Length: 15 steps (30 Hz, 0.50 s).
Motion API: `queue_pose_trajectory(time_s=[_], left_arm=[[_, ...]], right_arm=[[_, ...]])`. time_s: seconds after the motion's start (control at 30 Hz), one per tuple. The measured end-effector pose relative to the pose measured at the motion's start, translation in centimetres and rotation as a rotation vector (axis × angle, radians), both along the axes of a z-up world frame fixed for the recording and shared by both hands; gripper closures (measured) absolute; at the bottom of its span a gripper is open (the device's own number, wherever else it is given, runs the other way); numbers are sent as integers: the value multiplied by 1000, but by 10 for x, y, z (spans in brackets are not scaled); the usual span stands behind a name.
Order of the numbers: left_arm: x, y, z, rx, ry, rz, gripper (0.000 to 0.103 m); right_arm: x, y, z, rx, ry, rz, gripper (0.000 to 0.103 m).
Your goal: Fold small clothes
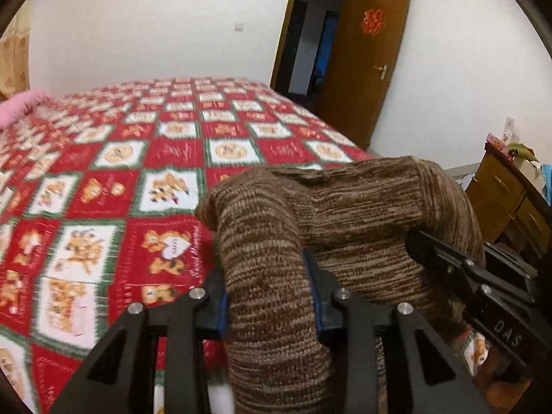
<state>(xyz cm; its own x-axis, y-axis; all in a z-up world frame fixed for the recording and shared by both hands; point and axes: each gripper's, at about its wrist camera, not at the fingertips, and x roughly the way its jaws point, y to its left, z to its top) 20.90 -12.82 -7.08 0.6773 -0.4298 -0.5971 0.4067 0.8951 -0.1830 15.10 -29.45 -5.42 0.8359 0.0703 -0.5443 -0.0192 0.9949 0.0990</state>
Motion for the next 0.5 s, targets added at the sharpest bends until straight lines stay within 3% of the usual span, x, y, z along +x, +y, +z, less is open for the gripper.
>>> queue_pose_trajectory(time_s=[0.23,0.5], left_arm=[[-36,10,32,53,-106,39,68],[-75,40,66,18,-151,56,68]], right_arm=[[-46,36,35,-38,-102,-20,77],[-98,66,77,-38,-193,-17,77]])
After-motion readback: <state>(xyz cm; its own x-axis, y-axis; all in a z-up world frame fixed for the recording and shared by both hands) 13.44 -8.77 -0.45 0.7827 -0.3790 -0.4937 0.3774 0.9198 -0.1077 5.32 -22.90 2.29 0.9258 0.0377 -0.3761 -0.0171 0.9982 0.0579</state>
